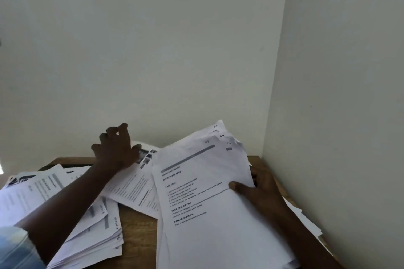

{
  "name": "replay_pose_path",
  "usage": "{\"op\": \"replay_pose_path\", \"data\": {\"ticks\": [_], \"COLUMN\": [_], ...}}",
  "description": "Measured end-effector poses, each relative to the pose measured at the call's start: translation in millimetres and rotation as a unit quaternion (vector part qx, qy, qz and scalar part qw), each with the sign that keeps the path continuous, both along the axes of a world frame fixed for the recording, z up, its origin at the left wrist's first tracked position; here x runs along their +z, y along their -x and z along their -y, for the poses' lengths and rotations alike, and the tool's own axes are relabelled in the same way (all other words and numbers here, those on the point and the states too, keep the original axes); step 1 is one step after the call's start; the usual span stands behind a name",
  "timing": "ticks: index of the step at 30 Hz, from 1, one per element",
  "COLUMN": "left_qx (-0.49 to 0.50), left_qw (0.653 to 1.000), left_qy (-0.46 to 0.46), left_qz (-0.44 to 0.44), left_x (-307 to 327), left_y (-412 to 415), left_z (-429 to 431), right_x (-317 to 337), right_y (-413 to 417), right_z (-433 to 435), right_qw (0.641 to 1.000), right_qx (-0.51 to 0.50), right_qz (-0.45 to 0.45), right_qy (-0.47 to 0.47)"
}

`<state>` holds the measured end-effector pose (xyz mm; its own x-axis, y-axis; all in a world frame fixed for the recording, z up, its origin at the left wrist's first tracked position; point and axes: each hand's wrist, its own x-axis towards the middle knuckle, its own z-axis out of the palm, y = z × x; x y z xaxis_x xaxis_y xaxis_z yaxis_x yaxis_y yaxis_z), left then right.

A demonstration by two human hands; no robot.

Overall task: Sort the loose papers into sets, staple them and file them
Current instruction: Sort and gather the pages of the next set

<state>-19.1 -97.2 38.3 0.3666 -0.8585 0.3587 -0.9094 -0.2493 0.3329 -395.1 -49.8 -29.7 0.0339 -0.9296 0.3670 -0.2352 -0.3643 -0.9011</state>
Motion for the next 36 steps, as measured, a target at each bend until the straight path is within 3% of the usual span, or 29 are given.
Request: {"op": "replay_pose_path", "data": {"ticks": [1,3,4,6,7,9,11,17,23,27,30,33,36], "left_qx": [-0.006,-0.085,-0.141,-0.247,-0.291,-0.337,-0.352,-0.322,-0.283,-0.293,-0.308,-0.302,-0.286], "left_qw": [0.999,0.984,0.957,0.867,0.822,0.758,0.731,0.771,0.832,0.814,0.803,0.825,0.835], "left_qy": [0.037,0.106,0.123,0.088,0.072,0.092,0.145,0.251,0.205,0.269,0.287,0.228,0.236], "left_qz": [-0.002,-0.119,-0.22,-0.424,-0.484,-0.551,-0.567,-0.488,-0.431,-0.423,-0.421,-0.421,-0.406], "left_x": [-7,-11,-9,-1,6,17,29,26,-31,4,-2,-39,-41], "left_y": [5,21,33,62,75,95,108,121,136,141,145,150,146], "left_z": [-3,-16,-24,-53,-67,-84,-90,-81,-74,-68,-74,-77,-68], "right_x": [1,7,12,26,35,53,72,94,33,68,54,17,21], "right_y": [1,2,3,3,2,1,-1,-17,-39,-35,-40,-51,-51], "right_z": [0,-2,-4,-10,-11,-13,-14,-25,-29,-22,-24,-29,-28], "right_qw": [1.0,0.995,0.992,0.983,0.979,0.971,0.964,0.953,0.967,0.95,0.944,0.954,0.954], "right_qx": [-0.005,-0.019,-0.025,-0.041,-0.055,-0.078,-0.097,-0.16,-0.178,-0.205,-0.216,-0.215,-0.216], "right_qz": [0.028,0.094,0.125,0.175,0.192,0.215,0.222,0.141,0.107,0.135,0.168,0.163,0.145], "right_qy": [-0.002,0.001,0.006,0.026,0.043,0.077,0.114,0.216,0.151,0.193,0.186,0.128,0.149]}}
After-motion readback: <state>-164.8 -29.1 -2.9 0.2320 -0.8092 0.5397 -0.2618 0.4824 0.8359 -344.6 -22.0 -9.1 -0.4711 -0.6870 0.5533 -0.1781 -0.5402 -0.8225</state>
